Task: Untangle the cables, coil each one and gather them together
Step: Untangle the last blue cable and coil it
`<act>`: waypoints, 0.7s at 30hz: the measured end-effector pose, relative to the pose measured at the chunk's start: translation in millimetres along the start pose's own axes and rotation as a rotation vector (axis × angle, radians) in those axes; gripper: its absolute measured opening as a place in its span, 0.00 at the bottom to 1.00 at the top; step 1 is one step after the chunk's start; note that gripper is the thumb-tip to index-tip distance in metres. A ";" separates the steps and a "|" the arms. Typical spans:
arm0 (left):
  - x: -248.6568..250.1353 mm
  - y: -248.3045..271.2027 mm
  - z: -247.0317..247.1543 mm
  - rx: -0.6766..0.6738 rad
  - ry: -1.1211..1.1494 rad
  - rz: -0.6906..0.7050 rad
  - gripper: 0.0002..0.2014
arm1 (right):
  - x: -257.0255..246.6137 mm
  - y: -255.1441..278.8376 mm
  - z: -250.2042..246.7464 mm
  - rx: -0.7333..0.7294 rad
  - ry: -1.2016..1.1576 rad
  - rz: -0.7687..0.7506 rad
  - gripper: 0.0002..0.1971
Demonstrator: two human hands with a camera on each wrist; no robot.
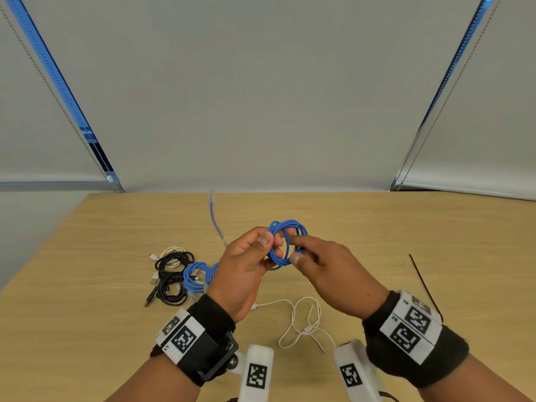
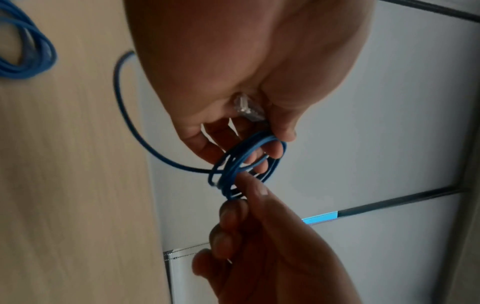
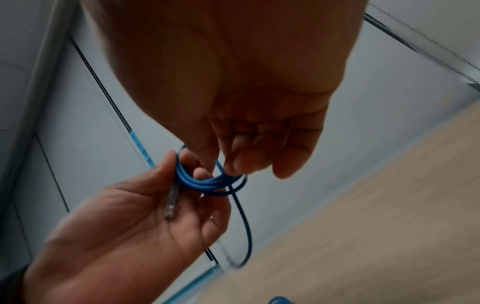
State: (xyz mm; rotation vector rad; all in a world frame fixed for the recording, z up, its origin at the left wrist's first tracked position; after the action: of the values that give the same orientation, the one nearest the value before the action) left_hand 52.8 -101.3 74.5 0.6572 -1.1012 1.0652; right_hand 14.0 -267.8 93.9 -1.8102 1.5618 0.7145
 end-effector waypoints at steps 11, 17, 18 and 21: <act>-2.9 -7.4 -25.9 0.203 -0.454 0.153 0.14 | 10.2 1.6 -1.3 -0.040 -0.772 0.181 0.14; 9.2 -13.9 -52.4 0.419 -0.272 0.027 0.15 | 17.3 12.9 -3.2 -0.253 -0.571 0.230 0.11; 10.1 -14.3 -53.4 0.413 -0.217 0.015 0.15 | 19.5 13.0 -3.0 -0.279 -0.459 0.228 0.10; 11.5 -15.5 -46.3 0.341 0.052 -0.062 0.15 | 20.3 10.3 -4.7 -0.171 -0.244 0.156 0.09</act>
State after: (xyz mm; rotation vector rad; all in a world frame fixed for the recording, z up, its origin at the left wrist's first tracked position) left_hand 85.6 -63.6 70.1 0.9222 -0.8554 1.2217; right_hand 6.8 -285.4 80.6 -1.6571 1.5271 1.1287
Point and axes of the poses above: each hand's wrist, its own y-axis away from the middle knuckle, its own z-axis out of the palm, x = y × z, the point moved 2 cm from there along -y, towards the middle knuckle, and after that the axes turned 1 degree about -y, right-handed, at the moved point
